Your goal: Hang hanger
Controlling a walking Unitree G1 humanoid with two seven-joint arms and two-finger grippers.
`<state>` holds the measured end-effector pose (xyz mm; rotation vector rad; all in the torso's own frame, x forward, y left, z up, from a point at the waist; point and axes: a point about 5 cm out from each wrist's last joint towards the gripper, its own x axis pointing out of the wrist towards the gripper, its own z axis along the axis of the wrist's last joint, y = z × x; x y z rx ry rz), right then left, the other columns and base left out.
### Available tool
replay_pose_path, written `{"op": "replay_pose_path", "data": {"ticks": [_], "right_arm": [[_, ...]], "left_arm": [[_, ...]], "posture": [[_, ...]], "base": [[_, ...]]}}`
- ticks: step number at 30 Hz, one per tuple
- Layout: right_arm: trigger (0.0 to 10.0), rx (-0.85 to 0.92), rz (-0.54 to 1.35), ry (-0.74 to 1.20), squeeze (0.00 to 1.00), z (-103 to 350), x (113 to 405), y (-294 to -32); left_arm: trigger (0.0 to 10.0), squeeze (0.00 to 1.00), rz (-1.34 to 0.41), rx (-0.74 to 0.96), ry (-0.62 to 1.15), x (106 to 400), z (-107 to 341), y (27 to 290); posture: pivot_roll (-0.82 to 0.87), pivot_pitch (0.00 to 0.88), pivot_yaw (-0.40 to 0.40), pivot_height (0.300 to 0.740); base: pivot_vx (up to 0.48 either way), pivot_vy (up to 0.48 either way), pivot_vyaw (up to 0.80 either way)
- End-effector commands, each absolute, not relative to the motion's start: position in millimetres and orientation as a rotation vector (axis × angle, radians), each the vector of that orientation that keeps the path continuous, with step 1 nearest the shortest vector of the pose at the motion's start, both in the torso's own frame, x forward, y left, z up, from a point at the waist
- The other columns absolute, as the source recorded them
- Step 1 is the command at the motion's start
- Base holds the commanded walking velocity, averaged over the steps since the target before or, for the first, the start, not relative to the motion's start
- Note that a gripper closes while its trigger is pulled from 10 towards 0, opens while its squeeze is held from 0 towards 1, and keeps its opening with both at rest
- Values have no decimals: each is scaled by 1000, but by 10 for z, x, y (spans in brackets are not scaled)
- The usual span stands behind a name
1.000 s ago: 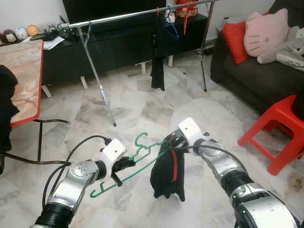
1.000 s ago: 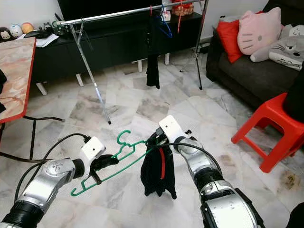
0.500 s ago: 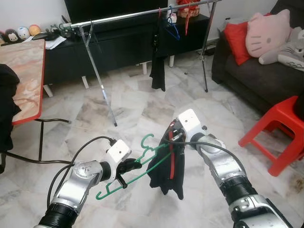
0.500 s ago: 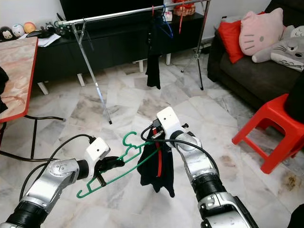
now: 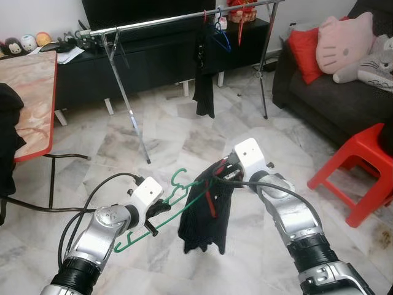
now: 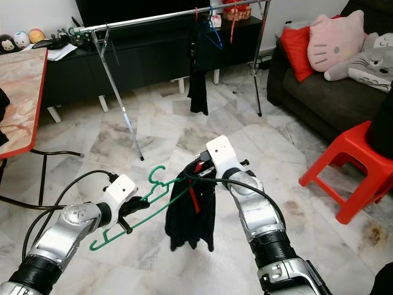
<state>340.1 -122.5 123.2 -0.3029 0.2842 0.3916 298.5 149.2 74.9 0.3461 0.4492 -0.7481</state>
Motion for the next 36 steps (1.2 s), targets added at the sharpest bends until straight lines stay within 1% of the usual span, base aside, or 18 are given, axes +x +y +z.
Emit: {"op": "replay_pose_path", "data": {"ticks": [1,6,8,11,16,17,18,21,22,23,25,27,28,29,31,36], "right_arm": [[10000,-302,447,203,0,1425,3402,-1104],[10000,-381,564,157,0,1511,3340,-980],[10000,-398,575,157,0,1516,3329,-973],[10000,-402,583,163,0,1547,3302,-947],[10000,-401,665,135,0,1599,3227,-819],[10000,-409,689,133,0,1601,3209,-800],[10000,-420,694,133,0,1600,3206,-815],[10000,-437,679,136,0,1599,3221,-866],[10000,-497,653,148,0,1584,3245,-949],[10000,-516,638,158,0,1574,3262,-999],[10000,-541,616,174,0,1562,3292,-1095],[10000,-554,607,177,0,1560,3302,-1127],[10000,-587,574,191,0,1547,3335,-1215],[10000,-587,574,191,0,1547,3335,-1215],[10000,-687,469,236,0,1515,3426,-1463],[10000,-687,453,242,0,1528,3448,-1532]], "left_arm": [[10000,0,-796,315,416,2975,823,1447],[10000,0,-892,230,405,2907,882,1348],[10000,0,-888,236,403,2911,884,1351],[10000,0,-814,248,401,2981,877,1386],[10000,0,-924,189,394,2899,909,1288],[10000,0,-972,160,390,2855,935,1254],[10000,0,-1010,139,389,2820,957,1238],[10000,0,-1043,129,392,2785,968,1239],[10000,0,-1064,133,401,2759,964,1254],[10000,0,-1072,139,406,2750,958,1263],[10000,0,-1072,152,413,2746,949,1285],[10000,0,-1071,153,414,2746,950,1290],[10000,0,-1071,157,417,2744,956,1304],[10000,0,-1071,157,417,2744,956,1304],[10000,0,-1045,196,427,2763,947,1353],[10000,0,-1050,197,428,2760,947,1359]], "posture": [[-39,0,4,740],[-39,0,5,740],[-39,0,5,740],[-40,0,4,740],[-43,0,5,740],[-43,0,5,740],[-43,0,4,740],[-43,0,4,740],[-45,0,3,740],[-45,0,3,740],[-45,0,3,740],[-44,0,2,740],[-44,0,2,740],[-44,0,2,740],[-41,0,2,740],[-43,0,4,740]], "base": [[0,0,0],[0,0,0],[0,0,0],[0,0,0],[0,0,0],[0,0,0],[0,0,0],[0,0,0],[0,0,0],[0,0,0],[0,0,0],[0,0,0],[0,0,0],[0,0,0],[0,0,0],[0,0,0]]}}
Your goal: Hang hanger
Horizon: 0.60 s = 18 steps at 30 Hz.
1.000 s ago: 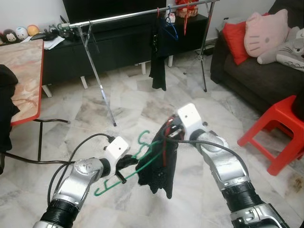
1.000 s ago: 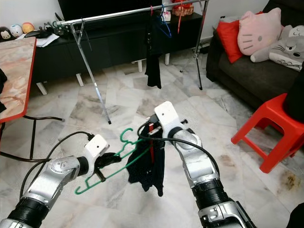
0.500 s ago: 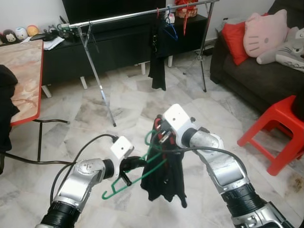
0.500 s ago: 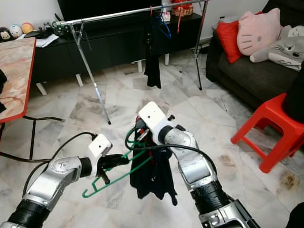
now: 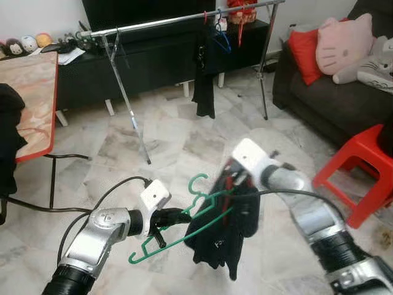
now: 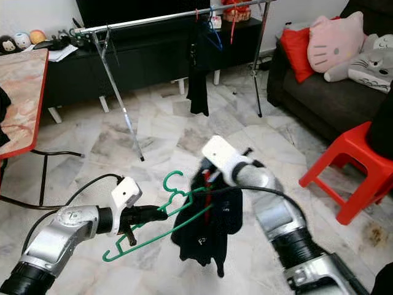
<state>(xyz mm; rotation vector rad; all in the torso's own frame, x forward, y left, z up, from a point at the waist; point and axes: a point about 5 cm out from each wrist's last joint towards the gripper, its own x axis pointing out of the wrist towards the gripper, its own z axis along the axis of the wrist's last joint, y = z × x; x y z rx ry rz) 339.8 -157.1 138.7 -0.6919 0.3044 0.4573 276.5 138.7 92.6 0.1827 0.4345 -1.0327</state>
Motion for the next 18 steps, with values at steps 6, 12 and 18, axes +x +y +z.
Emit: {"op": "replay_pose_path", "data": {"ticks": [6,12,18], "right_arm": [[10000,-687,550,227,0,1478,3410,-1419],[10000,-628,623,194,0,1516,3363,-1202],[10000,-607,690,167,0,1545,3279,-1032]], "left_arm": [[10000,0,-1078,200,427,2743,952,1331],[10000,0,-1003,232,420,2811,927,1337],[10000,0,-896,254,401,2921,917,1335]], "posture": [[-40,0,6,740],[-42,0,8,740],[-41,0,5,740]], "base": [[0,0,0],[0,0,0],[0,0,0]]}}
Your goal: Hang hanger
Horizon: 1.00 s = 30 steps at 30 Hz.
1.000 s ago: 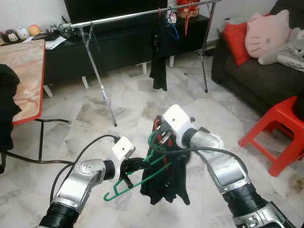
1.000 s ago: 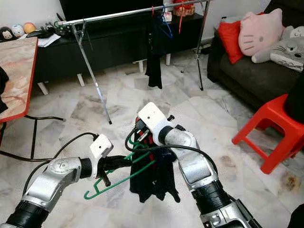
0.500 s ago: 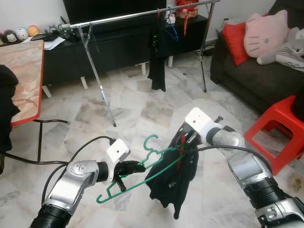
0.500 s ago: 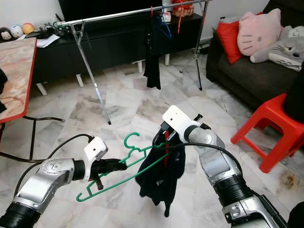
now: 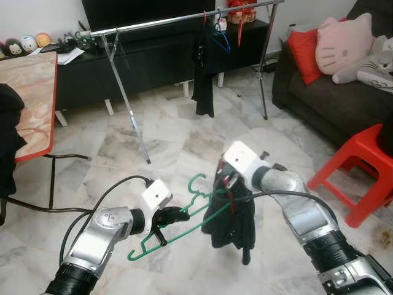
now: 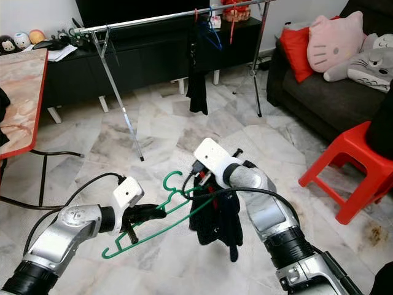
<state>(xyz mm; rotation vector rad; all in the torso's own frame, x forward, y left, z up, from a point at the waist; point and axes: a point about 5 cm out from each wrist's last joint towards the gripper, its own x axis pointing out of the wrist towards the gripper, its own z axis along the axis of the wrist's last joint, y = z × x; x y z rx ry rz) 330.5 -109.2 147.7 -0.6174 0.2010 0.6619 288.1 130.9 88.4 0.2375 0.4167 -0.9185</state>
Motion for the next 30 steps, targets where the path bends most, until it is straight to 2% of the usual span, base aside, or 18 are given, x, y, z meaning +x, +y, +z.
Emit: {"op": "replay_pose_path", "data": {"ticks": [1,5,13,19,30], "right_arm": [[10000,-589,728,155,0,1562,3235,-969],[10000,-564,783,138,0,1604,3166,-890],[10000,-539,780,159,0,1605,3065,-810],[10000,-529,804,177,0,1572,2994,-833],[10000,-529,804,177,0,1572,2994,-833]], "left_arm": [[10000,0,-910,242,402,2912,913,1310],[10000,0,-904,241,400,2913,902,1282],[10000,0,-656,246,344,3139,933,1330],[10000,0,-661,192,286,3150,1002,1276],[10000,0,-661,192,286,3150,1002,1276]], "posture": [[-45,0,4,740],[-48,0,4,740],[-48,0,1,740],[-48,0,1,740],[-48,0,1,740]], "base": [[0,0,0],[0,0,0],[0,0,0],[0,0,0],[0,0,0]]}}
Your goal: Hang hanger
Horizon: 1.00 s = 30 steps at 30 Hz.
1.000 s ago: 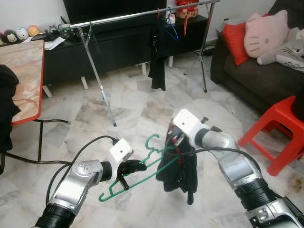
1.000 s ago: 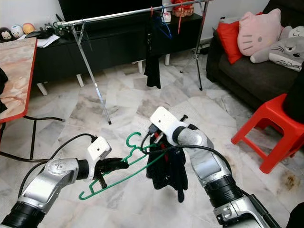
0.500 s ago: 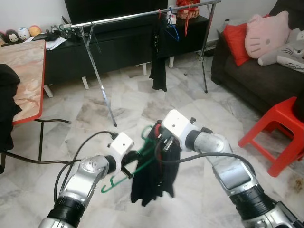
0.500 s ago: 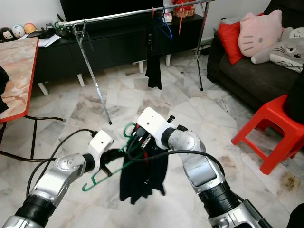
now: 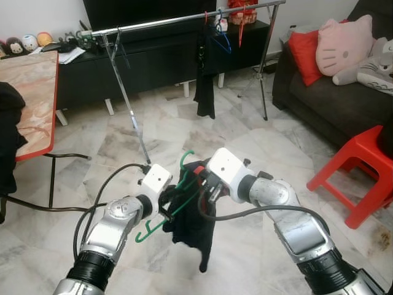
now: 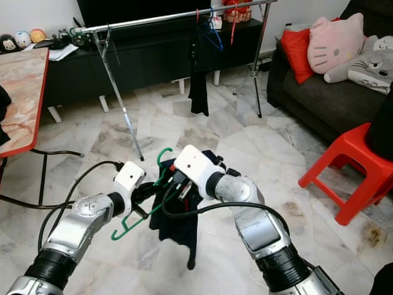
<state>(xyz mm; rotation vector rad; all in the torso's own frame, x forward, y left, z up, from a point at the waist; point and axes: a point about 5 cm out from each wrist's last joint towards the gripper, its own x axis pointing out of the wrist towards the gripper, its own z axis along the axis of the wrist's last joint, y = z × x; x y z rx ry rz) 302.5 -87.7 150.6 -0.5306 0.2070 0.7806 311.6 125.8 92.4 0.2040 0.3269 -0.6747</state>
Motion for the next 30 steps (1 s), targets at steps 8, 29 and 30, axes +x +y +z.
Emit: {"op": "replay_pose_path", "data": {"ticks": [8,29,30], "right_arm": [[10000,-529,804,177,0,1572,2994,-833],[10000,-743,627,296,0,1406,3135,-1494],[10000,-746,625,297,0,1406,3136,-1497]], "left_arm": [[10000,0,-661,192,286,3150,1002,1276],[10000,0,-897,101,243,2938,1056,1148],[10000,0,-897,102,241,2938,1057,1148]], "posture": [[-48,0,1,740],[-55,0,-2,740],[-55,0,-2,740]], "base": [[0,0,0],[0,0,0],[0,0,0]]}}
